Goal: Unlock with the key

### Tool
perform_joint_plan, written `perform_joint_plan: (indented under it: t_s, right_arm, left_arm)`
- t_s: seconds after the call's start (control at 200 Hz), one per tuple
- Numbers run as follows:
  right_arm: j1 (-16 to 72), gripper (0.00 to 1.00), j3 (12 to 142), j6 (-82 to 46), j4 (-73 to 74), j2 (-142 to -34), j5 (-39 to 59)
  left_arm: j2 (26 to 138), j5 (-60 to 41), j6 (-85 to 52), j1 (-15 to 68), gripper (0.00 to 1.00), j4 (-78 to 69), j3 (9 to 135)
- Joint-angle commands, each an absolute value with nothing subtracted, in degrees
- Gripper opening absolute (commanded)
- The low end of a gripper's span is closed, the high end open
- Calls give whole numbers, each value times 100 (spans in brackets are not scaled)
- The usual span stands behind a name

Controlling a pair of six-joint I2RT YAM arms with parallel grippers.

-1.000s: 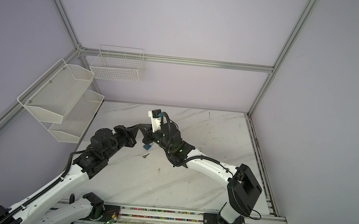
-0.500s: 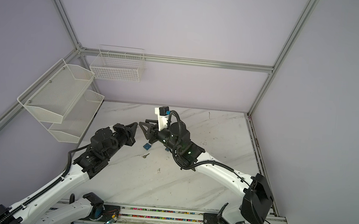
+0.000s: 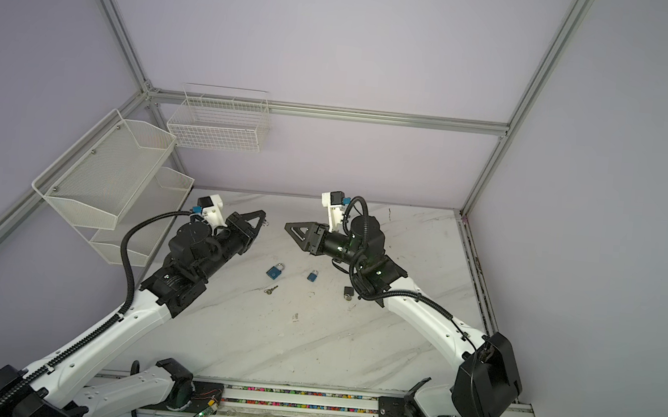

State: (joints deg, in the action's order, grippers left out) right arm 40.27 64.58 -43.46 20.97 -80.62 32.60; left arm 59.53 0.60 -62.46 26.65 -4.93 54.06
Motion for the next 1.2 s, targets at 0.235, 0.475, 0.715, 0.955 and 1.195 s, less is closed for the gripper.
perform_joint_plan:
  t_s: [0.235,0.475,0.715,0.955,1.195]
  right_arm:
    - [3960,44,6702,-4977,3540,-8638,3943]
    - [3938,40,6671,-5316,4566,-8767,3981]
    - [3938,35,6873,-5571,5129,-8856,4132]
    - [3938,32,7173,-5629,5044,-8869,4200]
    - [3981,27,7285,-5884,5265,-8968,4278]
  left_arm:
    - [6013,-869,-3759,2675,0,-1571,5892]
    - [6043,-1150,-3891,2681,0,-2358,5719]
    - [6100,-1361,-3989,2688,0,-2657,5700]
    - [6100,-1445,-3990,2726,0,-2797,5656]
    - [6157,-1470,-4017,2768,0,-2902,5653]
